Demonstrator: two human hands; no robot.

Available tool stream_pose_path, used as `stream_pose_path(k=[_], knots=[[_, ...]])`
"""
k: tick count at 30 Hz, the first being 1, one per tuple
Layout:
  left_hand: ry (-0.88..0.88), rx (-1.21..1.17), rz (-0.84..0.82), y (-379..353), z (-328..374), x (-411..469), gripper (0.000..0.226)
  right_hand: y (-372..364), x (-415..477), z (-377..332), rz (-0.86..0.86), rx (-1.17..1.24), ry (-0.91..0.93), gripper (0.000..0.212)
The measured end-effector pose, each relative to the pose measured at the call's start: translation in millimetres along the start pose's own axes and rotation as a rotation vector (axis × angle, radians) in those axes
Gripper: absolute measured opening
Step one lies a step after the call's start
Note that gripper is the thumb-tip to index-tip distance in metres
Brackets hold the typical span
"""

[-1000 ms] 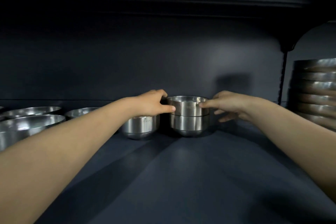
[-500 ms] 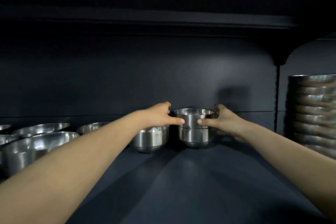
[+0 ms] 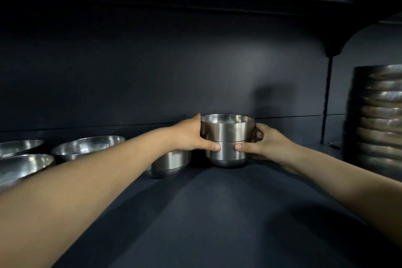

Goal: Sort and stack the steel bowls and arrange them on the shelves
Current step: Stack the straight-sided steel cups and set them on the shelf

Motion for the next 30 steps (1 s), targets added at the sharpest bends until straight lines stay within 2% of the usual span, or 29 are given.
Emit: stream_pose_path(k=[9,15,18,20,21,23,25,28,30], knots=[[-0.004,-0.045,0.087,11,17,-15,0.081,8,-12,-15,-0.035,0.015,-0.005,0.053],[-0.012,-0.136,0.198,29,34,-46,0.072,17,-33,-47,-0.015,0.078,0.122,0.045],[-0.03,-0.21,0.278,39,40,-67,0.084,14,-41,-64,0.003,0.093,0.195,0.064],[-0.029,-0.267,0.322,45,39,-81,0.098,9,-42,-73,0.003,0.103,0.222,0.065],[-0.032,-0.286,0.34,48,37,-88,0.096,5,-41,-78,-0.003,0.104,0.232,0.061],[-0.037,-0.311,0.375,54,32,-100,0.079,-3,-37,-88,-0.016,0.108,0.245,0.05],[-0.039,-0.351,0.404,59,24,-109,0.064,-14,-29,-95,-0.033,0.121,0.261,0.048],[-0.026,-0.373,0.416,65,6,-118,0.052,-34,-15,-103,-0.056,0.106,0.263,0.043],[-0.016,-0.392,0.415,69,-9,-122,0.045,-46,-6,-107,-0.072,0.09,0.266,0.03]])
Point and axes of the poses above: each hand's wrist, its own x-axis towards the middle knuckle, its own y-axis out of the back of the hand, z = x × y, the point moved 7 cm from there along x, towards the middle knuckle, and after that the axes turned 14 degrees about -z, right-handed, at the moved point
